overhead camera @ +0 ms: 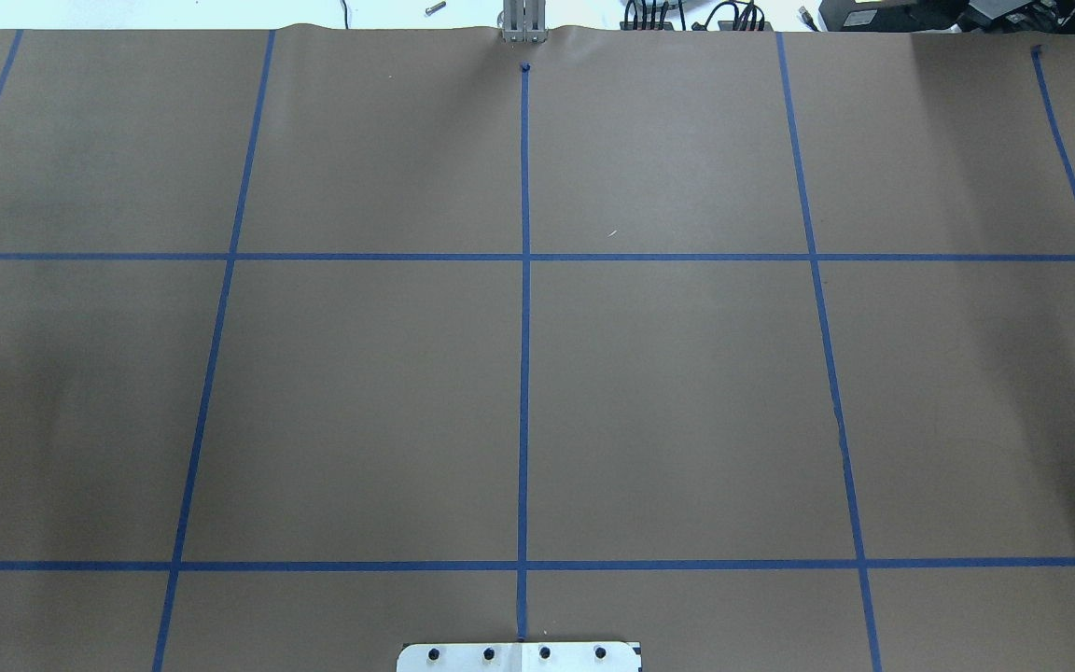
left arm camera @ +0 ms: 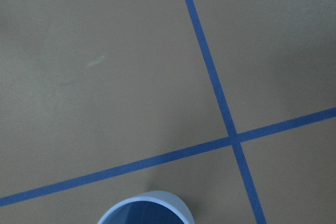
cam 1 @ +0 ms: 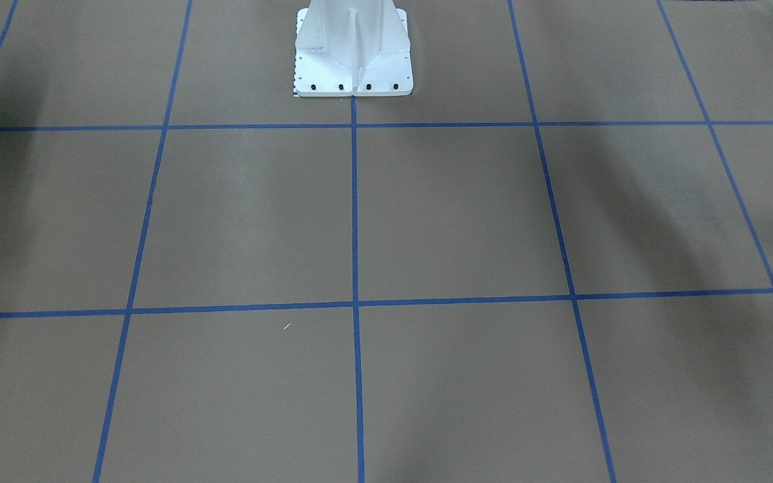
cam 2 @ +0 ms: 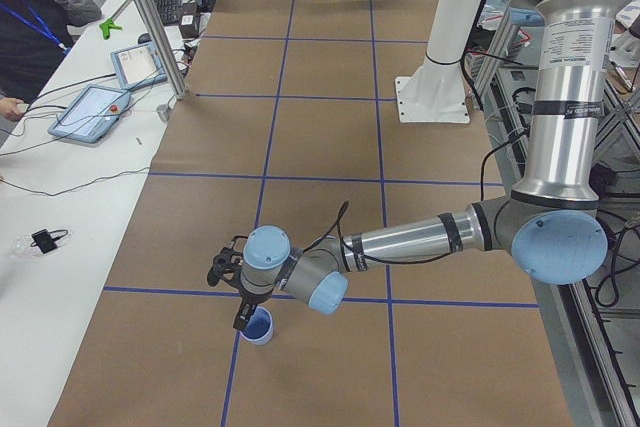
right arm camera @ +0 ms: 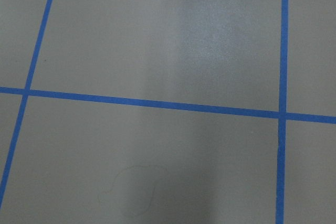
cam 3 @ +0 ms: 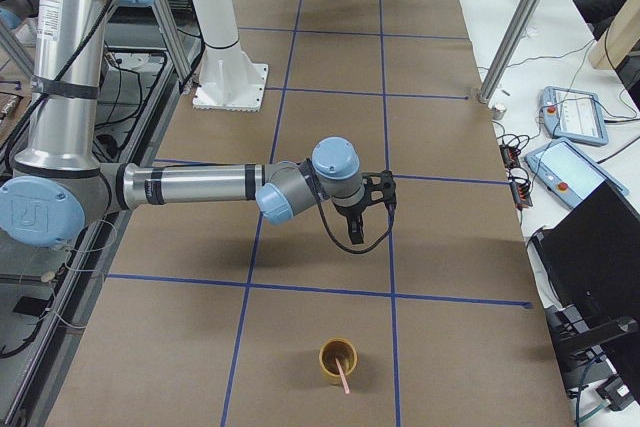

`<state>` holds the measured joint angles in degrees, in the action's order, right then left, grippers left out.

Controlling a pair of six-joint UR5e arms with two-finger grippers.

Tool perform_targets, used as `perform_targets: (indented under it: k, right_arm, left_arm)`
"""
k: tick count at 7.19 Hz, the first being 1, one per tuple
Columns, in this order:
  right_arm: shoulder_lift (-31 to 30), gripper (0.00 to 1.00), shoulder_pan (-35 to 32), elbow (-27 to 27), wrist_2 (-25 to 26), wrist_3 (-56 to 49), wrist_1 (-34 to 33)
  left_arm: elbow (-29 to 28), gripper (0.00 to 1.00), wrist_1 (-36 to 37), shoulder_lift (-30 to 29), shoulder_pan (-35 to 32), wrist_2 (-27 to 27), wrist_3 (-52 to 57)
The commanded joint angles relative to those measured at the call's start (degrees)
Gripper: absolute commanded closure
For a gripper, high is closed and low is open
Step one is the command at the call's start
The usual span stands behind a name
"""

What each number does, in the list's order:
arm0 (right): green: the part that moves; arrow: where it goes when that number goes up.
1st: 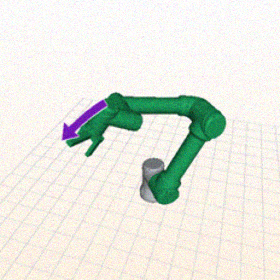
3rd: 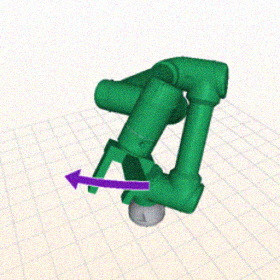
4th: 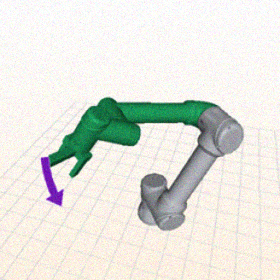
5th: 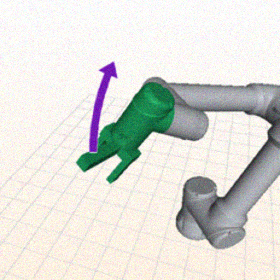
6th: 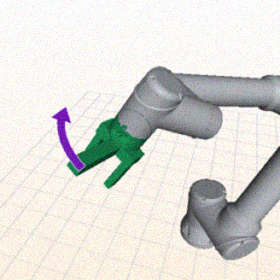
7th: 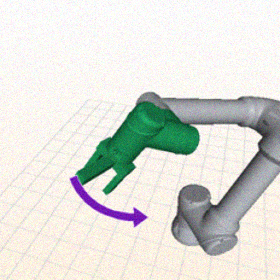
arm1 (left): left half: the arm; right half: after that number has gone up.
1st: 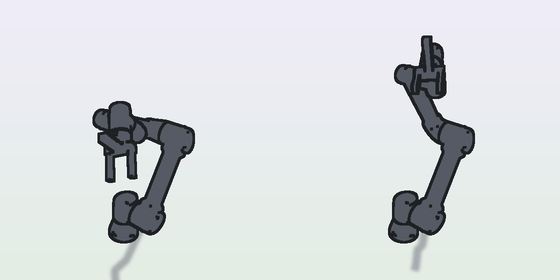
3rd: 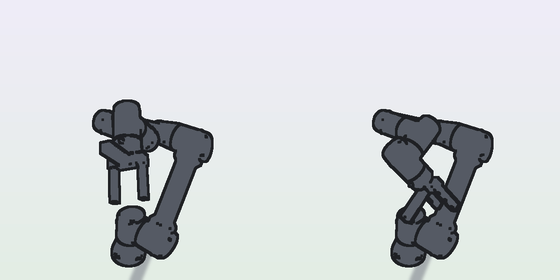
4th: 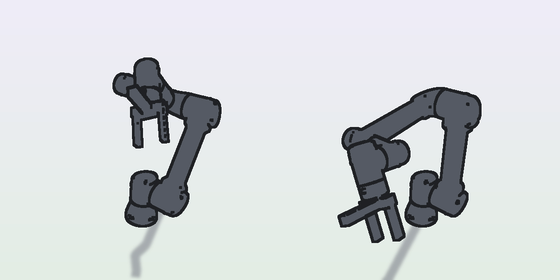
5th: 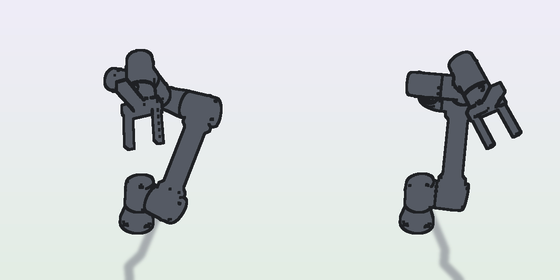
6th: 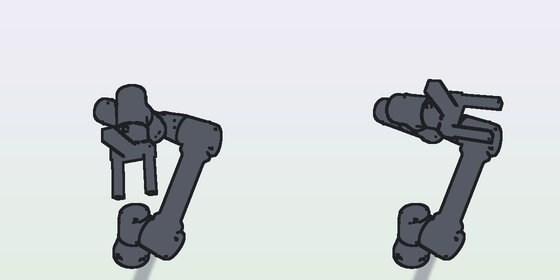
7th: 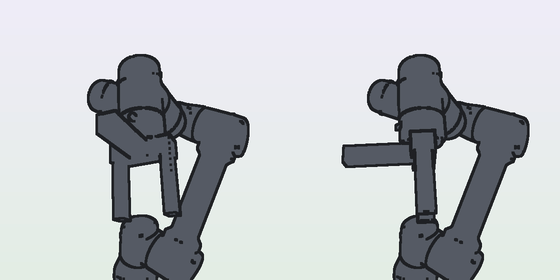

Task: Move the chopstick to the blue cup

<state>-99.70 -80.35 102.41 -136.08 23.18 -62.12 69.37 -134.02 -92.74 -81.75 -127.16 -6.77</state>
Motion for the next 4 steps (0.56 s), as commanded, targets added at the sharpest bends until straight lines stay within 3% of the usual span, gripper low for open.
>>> perform_targets:
  k: [1, 4]
  right_arm:
    - [-0.32, 0.00, 0.02, -0.01, 0.37, -0.06, 0.33]
    - [-1.37, 0.00, 0.02, -0.19, 0.47, 0.02, 2.08]
  left_arm:
    - [-1.61, 0.02, -1.42, -0.33, 1.50, 0.25, -0.35]
    - [-0.20, 0.04, -1.59, 1.95, 1.51, -1.08, -0.26]
